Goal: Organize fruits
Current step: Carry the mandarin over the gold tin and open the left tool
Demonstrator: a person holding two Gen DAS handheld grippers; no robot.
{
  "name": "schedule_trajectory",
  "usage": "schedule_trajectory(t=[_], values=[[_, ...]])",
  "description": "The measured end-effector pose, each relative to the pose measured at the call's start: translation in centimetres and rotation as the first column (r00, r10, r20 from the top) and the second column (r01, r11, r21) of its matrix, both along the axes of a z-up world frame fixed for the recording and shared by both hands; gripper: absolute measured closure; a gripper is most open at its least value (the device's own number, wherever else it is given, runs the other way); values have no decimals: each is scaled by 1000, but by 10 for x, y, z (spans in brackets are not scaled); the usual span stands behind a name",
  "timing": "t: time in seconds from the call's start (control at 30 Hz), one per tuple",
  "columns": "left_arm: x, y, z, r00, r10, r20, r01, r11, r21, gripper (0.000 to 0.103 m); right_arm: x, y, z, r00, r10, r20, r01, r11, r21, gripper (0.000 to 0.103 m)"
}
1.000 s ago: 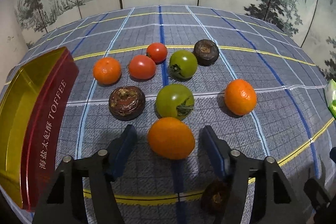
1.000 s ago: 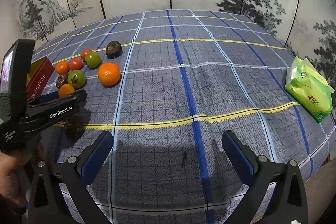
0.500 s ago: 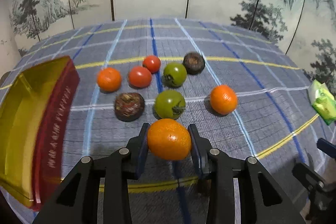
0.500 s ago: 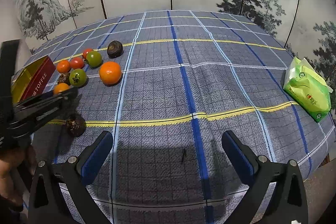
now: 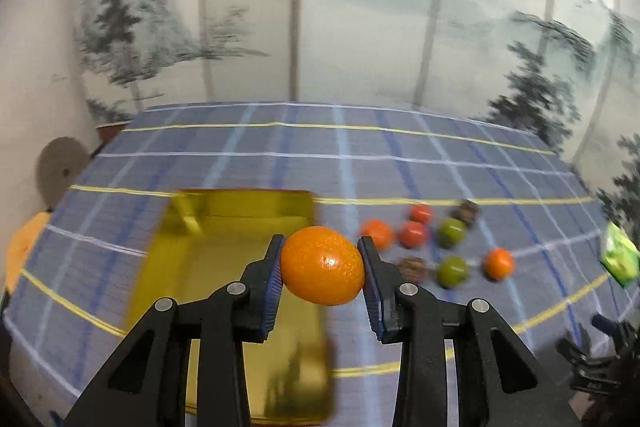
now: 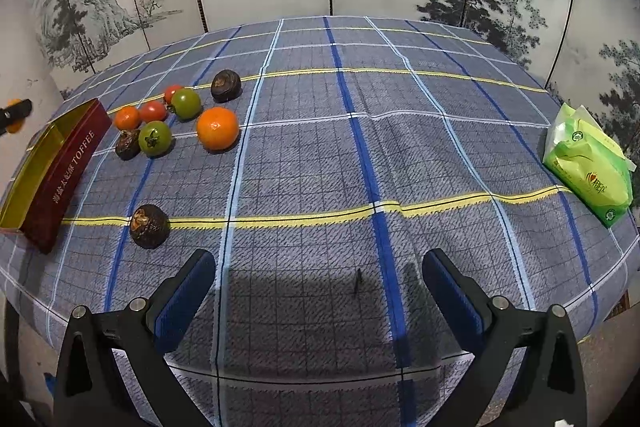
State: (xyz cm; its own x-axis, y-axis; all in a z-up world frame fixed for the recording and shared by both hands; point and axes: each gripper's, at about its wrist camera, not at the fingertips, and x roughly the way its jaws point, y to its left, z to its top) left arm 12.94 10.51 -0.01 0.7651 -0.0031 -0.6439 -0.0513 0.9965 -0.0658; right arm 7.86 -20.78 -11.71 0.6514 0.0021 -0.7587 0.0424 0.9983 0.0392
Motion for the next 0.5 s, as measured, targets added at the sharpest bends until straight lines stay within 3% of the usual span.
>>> schedule_trajectory(t=[0.13, 0.27, 0.5], values=[[15, 42, 2, 997, 67, -34, -67, 998, 18, 66, -3, 6, 1, 1000, 14, 3, -14, 1000, -16, 0], [35, 78, -10, 987, 126, -99, -132, 990, -57, 66, -6, 9, 3, 1000, 21, 5, -20, 999, -26, 0], [74, 94, -42, 962, 177, -207, -199, 976, -93, 66, -11, 20, 5, 999, 41, -2, -41, 998, -57, 0]])
